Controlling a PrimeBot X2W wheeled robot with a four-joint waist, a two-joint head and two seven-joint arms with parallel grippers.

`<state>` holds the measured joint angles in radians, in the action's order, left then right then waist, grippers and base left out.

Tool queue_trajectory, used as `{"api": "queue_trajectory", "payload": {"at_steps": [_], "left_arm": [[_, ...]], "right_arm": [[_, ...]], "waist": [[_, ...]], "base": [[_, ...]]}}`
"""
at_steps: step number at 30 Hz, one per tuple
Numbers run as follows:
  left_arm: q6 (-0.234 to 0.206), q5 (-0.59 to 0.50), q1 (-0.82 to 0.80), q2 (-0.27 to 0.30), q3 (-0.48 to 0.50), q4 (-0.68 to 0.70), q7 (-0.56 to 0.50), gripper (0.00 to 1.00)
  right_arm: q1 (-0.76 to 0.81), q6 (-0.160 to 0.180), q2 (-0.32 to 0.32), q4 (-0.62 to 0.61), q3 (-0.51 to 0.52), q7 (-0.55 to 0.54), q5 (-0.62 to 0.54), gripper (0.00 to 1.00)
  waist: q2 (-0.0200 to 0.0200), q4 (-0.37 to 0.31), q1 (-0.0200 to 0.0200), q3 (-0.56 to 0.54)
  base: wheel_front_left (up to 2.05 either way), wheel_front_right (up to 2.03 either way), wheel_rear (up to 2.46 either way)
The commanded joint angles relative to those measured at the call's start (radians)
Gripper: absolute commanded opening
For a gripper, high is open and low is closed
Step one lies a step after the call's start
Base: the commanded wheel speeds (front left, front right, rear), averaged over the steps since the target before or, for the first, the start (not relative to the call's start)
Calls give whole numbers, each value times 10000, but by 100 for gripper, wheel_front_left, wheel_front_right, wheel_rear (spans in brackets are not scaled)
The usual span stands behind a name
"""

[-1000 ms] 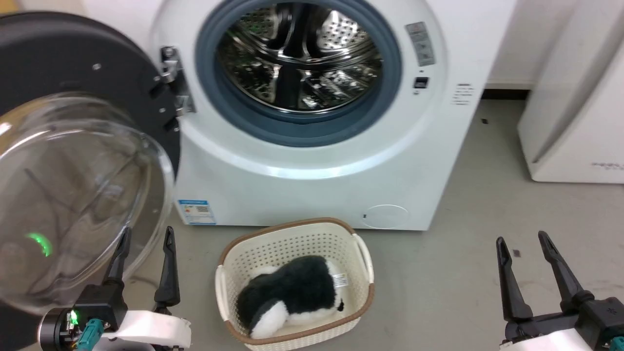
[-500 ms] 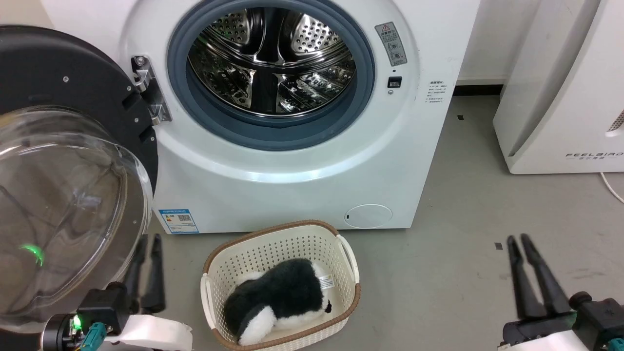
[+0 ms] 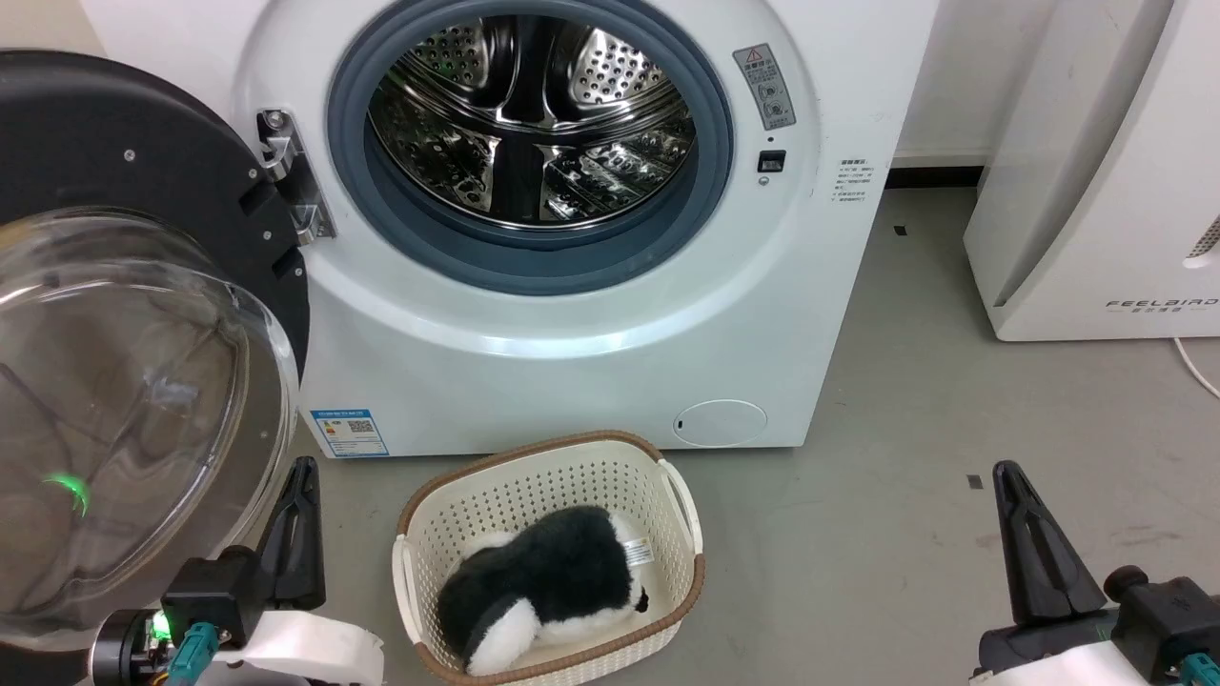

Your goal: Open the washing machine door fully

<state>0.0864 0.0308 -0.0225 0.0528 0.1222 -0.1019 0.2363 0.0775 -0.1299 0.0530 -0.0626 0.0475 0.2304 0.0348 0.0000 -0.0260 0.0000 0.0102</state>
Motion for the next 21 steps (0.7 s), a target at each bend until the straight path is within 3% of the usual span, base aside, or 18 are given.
{"api": "queue_trajectory", "payload": {"at_steps": [1,21], "left_arm": [[-68,-38,28,-1,-25,50,-57,0],[-213,-88,64,-6,-244,227,-478,0]], "right_arm": [[-70,-1,-3,38,-24,-56,-32,0],[-199,-2,-8,145,-106,-467,-89,0]], "waist": [[0,3,0,-1],[0,50,0,-19]], "base": [[0,0,0],[0,0,0]]}}
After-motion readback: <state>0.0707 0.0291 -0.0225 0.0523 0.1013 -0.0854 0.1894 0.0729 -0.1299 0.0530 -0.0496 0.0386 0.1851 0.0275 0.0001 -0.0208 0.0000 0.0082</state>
